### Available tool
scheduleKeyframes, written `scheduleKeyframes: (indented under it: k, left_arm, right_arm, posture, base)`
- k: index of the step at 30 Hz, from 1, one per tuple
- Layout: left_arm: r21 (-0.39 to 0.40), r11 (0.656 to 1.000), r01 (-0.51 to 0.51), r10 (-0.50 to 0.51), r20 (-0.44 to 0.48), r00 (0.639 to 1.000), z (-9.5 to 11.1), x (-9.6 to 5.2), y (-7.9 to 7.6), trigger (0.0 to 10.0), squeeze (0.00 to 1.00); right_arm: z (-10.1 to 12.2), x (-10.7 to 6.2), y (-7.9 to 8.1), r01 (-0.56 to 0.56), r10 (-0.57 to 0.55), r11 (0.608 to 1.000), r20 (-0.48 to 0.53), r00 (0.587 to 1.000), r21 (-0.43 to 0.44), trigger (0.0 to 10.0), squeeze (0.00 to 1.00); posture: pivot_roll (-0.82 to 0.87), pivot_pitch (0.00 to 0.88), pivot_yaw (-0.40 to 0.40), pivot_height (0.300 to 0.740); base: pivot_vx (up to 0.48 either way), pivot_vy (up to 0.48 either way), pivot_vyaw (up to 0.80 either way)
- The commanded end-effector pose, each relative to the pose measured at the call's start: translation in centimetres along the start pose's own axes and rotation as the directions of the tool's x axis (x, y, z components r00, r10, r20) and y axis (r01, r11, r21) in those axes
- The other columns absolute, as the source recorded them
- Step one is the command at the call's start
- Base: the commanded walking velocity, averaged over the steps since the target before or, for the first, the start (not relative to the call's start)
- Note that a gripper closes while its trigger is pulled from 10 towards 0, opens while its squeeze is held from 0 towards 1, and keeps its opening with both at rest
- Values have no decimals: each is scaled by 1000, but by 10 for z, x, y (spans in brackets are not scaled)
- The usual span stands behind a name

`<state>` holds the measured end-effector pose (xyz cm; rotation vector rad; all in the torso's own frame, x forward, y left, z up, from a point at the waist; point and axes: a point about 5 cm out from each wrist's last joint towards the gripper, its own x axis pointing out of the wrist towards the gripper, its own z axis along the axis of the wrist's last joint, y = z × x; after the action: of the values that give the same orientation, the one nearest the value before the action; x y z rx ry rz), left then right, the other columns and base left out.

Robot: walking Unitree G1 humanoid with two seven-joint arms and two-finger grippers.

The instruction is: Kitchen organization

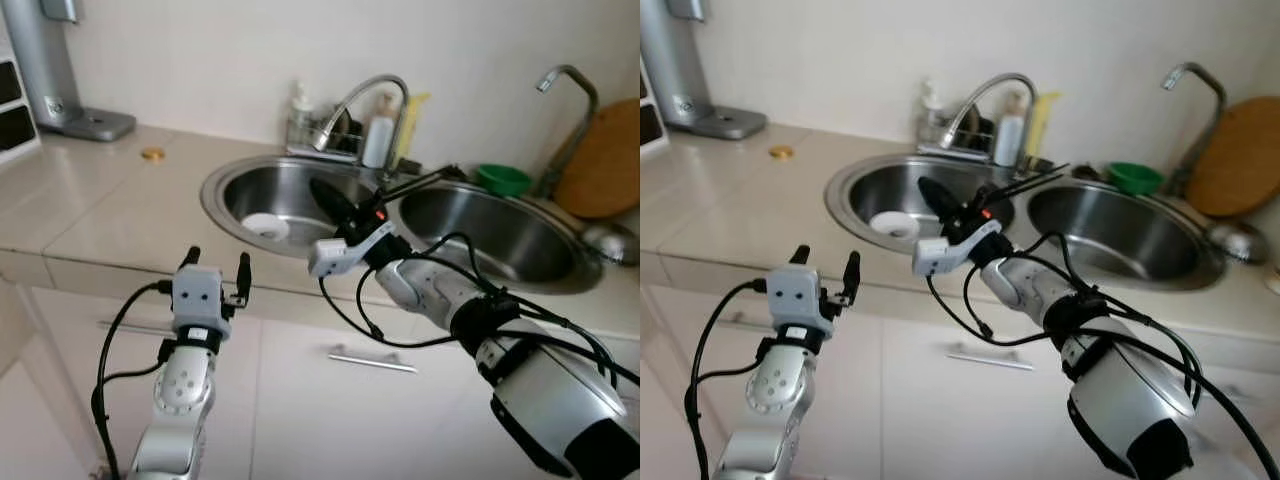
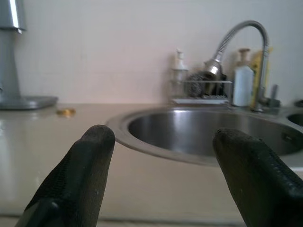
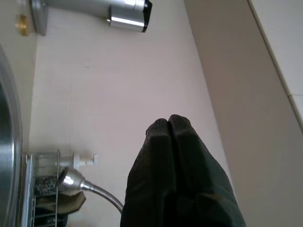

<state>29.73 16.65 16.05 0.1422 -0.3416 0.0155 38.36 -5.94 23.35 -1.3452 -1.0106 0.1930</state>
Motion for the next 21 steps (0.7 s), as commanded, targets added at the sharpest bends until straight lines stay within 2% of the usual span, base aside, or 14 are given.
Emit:
scheduleKeyframes:
  k: [1,4,5,6,8,10,13,14,16,19,20,21]
  left_arm:
    - [4,1000,-10,10,8,1000,3,2,3,10000,0]
    - [14,1000,-9,9,25,1000,7,3,3,10000,0]
    - [20,1000,-9,8,38,999,11,4,4,10000,0]
    - [20,1000,-9,8,38,999,11,4,4,10000,0]
    - [28,1000,-5,4,53,999,14,6,4,10000,0]
    - [31,1000,-3,2,57,998,15,6,4,10000,0]
    - [59,998,3,-7,64,998,18,7,4,10000,0]
    - [66,998,4,-9,65,998,18,7,4,10000,0]
    - [64,998,5,-9,64,998,18,7,4,10000,0]
    - [68,998,11,-15,57,998,17,8,3,10000,0]
    - [69,998,12,-15,56,998,18,8,3,10000,0]
    - [71,997,12,-16,55,998,18,8,3,10000,0]
  right_arm:
    - [0,8,-6,11,-10,999,-17,1000,30,10000,0]
    - [-18,6,-9,19,9,990,-191,982,143,10000,0]
    - [-35,2,-14,56,19,973,-322,947,222,10000,0]
    - [-35,2,-14,56,19,973,-322,947,222,10000,0]
    - [-52,-2,-24,104,1,967,-412,911,231,10000,0]
    - [-56,-3,-26,114,-6,968,-429,903,226,10000,0]
    - [-77,-11,-40,157,-28,966,-517,856,207,10000,0]
    - [-86,-16,-43,182,-21,956,-570,821,228,10000,0]
    - [-90,-18,-44,193,-12,950,-593,805,244,10000,0]
    - [-98,-28,-40,261,61,892,-670,739,370,10000,0]
    - [-98,-28,-39,261,65,891,-673,737,372,10000,0]
    - [-100,-32,-33,307,116,840,-701,704,448,10000,0]
  posture:
    - [26,0,-147,740]
    - [33,0,-149,740]
    - [37,0,-149,740]
    - [37,0,-149,740]
    - [41,0,-148,740]
    - [41,0,-148,740]
    - [41,0,-148,740]
    - [49,0,-149,740]
    - [49,0,-149,740]
    - [54,0,-146,740]
    - [54,0,-146,740]
    - [59,0,-144,740]
  base:
    - [394,0,0]
    - [386,0,0]
    - [382,0,0]
    - [382,0,0]
    - [381,0,0]
    - [366,0,0]
    - [115,0,0]
    - [0,0,0]
    - [0,0,0]
    - [0,0,0]
    - [0,0,0]
    - [0,0,0]
